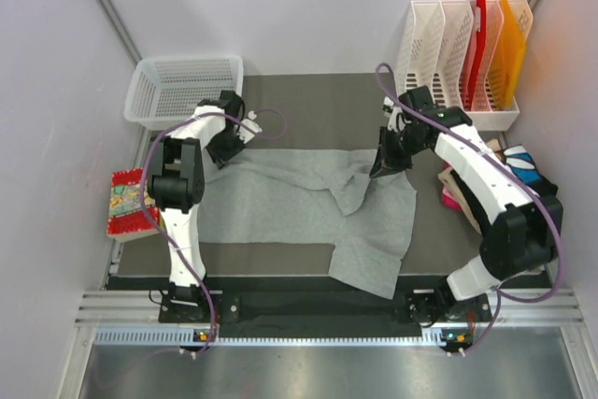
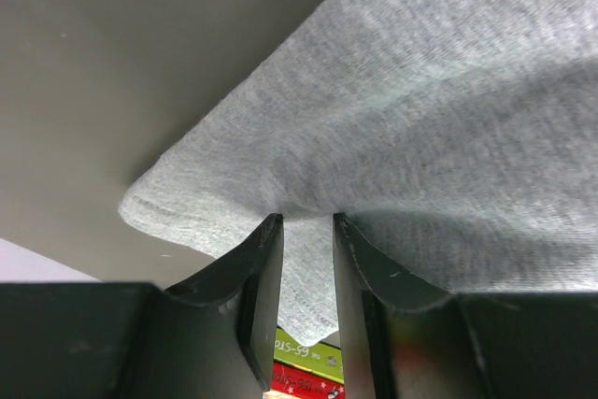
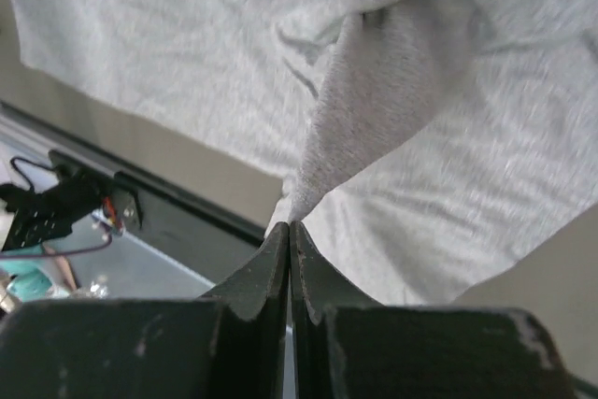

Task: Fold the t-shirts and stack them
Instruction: Fold the tshirt

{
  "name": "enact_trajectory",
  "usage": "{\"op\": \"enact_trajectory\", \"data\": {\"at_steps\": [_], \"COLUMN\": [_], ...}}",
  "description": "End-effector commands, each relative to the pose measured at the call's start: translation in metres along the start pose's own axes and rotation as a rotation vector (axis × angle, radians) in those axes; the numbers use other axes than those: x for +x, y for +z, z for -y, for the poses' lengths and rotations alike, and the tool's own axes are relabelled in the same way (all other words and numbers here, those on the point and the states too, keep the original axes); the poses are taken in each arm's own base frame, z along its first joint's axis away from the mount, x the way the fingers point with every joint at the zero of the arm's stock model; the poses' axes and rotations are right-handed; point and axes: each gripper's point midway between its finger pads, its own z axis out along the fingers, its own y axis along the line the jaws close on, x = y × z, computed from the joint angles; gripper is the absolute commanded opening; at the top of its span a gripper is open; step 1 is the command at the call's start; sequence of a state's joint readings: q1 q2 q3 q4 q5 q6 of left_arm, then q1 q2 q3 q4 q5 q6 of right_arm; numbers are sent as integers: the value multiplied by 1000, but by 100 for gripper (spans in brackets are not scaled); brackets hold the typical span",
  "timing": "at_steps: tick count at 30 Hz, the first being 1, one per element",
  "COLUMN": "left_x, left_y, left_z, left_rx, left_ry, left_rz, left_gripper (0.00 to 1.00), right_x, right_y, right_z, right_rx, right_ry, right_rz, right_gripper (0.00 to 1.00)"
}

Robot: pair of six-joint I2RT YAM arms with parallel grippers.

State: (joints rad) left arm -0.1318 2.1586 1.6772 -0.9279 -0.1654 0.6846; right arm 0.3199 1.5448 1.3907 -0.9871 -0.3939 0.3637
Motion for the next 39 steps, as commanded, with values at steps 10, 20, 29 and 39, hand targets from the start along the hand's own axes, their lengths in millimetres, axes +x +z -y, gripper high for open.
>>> {"op": "enact_trajectory", "data": {"at_steps": [10,20,29,39], "left_x": [-9,-10,-12,-5], "left_y": [-22,-23,-24,-39], "left_z": [-17,-17,-17,-25], "left_rx": [-49,-50,-48,-76], "left_ry": [0,-1,-4,-7], "left_rz": [50,57,65,83], "left_gripper": [33,33,33,34], "right_x": [112,172,40,-76], "right_y": [-2,-4,4,73], "right_z": [13,19,55,83], "right_rx": [39,46,232,210], "right_ry": [48,30,98,166], "right_rz": [-324,-481,-124,-24], "right_gripper": [0,23,58,46]}}
